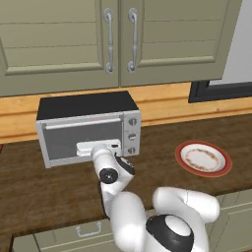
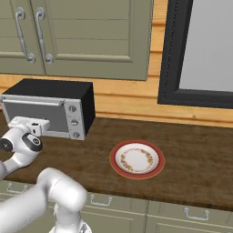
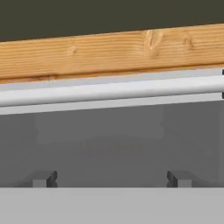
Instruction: Pick up the kebab skewer and baguette bread, and place them inside the toaster oven. Close the toaster oven door and start by setting the timer.
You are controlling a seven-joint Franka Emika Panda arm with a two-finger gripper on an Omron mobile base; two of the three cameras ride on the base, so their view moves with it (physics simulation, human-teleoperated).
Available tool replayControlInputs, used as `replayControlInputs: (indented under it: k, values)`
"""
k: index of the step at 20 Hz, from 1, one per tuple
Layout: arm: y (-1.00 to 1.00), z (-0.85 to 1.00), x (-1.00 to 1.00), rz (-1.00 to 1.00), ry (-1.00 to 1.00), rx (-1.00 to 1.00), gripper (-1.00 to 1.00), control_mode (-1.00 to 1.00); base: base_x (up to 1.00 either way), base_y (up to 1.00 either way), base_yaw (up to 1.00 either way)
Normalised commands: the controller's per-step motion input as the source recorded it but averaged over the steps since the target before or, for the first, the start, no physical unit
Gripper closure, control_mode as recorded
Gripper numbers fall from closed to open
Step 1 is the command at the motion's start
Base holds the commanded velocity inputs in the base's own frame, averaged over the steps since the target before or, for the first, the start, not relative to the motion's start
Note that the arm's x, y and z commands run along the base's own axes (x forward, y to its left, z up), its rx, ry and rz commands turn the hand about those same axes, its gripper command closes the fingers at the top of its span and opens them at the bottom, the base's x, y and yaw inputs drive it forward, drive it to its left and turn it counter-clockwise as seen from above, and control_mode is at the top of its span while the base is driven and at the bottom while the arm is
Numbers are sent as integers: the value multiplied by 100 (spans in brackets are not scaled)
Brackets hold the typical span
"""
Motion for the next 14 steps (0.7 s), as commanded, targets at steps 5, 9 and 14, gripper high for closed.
replayControlInputs:
  k: [5, 9, 14]
  values:
    - [-49, 22, -10, 0, 5, 0, -100, -100, 0, 0, 0]
    - [-38, 11, 0, 0, 5, 0, -100, -100, 0, 0, 0]
    - [-37, 3, 0, 0, 8, 0, -100, -100, 0, 0, 0]
